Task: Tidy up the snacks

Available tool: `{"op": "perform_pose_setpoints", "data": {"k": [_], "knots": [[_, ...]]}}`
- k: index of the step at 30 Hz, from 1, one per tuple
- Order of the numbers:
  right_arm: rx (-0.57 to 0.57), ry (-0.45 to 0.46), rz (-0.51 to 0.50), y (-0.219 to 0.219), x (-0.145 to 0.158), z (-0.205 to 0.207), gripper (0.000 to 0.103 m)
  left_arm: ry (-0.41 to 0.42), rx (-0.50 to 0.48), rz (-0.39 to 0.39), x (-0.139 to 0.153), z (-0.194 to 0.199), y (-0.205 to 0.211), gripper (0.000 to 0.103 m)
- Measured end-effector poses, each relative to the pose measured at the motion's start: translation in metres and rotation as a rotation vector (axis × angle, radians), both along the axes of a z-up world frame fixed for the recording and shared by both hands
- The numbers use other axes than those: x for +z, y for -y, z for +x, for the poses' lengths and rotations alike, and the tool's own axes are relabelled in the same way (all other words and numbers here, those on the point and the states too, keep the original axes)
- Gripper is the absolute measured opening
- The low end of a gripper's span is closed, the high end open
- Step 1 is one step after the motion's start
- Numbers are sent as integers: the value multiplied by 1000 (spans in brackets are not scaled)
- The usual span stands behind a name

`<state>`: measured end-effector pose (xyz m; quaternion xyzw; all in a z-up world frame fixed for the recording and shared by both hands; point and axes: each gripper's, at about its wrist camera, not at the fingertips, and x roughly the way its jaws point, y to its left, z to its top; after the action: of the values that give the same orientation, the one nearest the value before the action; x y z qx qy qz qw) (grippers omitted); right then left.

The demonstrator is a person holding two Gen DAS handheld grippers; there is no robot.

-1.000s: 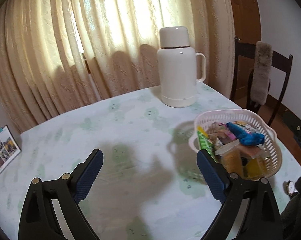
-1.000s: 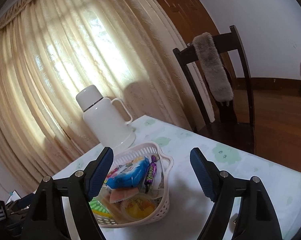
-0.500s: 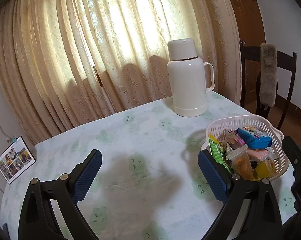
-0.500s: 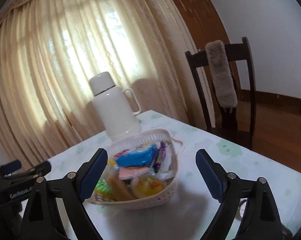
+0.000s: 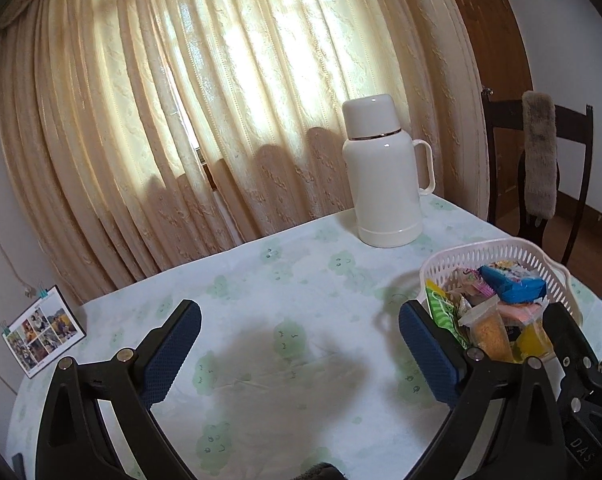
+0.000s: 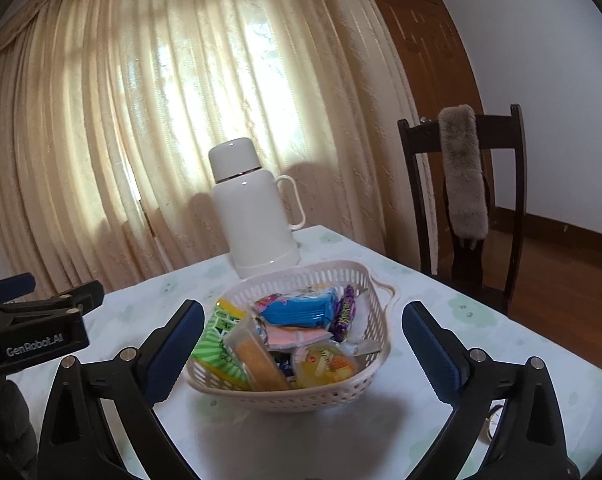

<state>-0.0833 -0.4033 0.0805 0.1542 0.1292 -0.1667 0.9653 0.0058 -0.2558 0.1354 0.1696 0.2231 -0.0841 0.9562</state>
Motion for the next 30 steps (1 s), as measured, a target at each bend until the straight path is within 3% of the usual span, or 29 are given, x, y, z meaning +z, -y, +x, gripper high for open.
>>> {"op": "perform_pose_setpoints", "data": {"k": [30], "knots": [[36, -49, -14, -8, -4, 6, 100, -62, 43, 118, -29, 19, 8, 102]]}}
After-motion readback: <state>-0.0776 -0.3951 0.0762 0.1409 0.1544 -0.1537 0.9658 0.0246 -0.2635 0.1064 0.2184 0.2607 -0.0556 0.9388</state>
